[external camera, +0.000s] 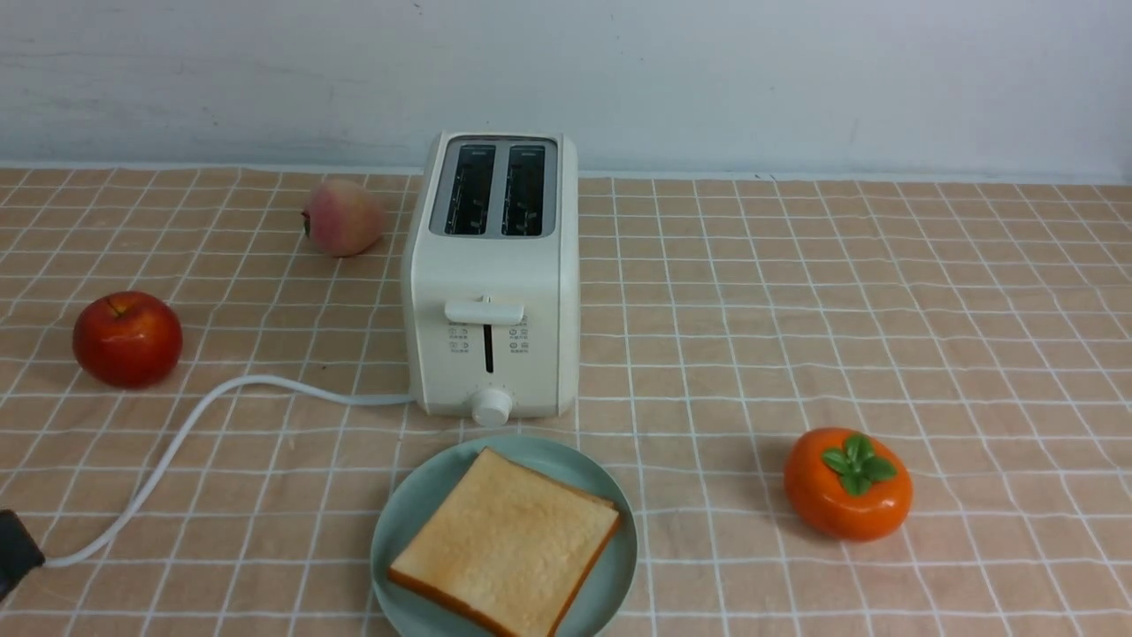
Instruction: Take toasted bread from bread machine on light coffee tablecloth place on plate.
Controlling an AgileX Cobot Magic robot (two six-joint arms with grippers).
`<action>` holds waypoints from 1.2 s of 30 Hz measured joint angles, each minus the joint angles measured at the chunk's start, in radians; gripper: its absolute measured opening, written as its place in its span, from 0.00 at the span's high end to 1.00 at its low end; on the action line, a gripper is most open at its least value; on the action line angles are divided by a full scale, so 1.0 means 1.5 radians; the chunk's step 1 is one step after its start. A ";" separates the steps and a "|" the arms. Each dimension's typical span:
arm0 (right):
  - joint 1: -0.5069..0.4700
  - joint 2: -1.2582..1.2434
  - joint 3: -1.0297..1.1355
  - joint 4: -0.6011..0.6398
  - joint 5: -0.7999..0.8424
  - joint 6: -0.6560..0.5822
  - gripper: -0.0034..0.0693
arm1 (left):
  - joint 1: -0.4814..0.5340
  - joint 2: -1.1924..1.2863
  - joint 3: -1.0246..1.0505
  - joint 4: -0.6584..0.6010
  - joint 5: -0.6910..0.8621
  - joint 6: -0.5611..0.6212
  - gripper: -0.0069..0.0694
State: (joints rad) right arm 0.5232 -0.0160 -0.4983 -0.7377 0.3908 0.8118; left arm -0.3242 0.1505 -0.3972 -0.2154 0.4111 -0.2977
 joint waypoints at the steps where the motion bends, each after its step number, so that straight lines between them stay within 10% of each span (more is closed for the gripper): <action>1: 0.000 0.000 0.002 -0.015 -0.001 0.004 0.96 | 0.000 0.000 0.000 0.000 -0.005 0.000 0.93; 36: 0.000 -0.001 0.008 -0.155 -0.137 0.014 0.92 | 0.005 -0.002 0.016 0.054 0.060 0.005 0.91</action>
State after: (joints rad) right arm 0.5232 -0.0182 -0.4867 -0.9697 0.1851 0.8324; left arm -0.3169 0.1470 -0.3732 -0.1340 0.5015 -0.2896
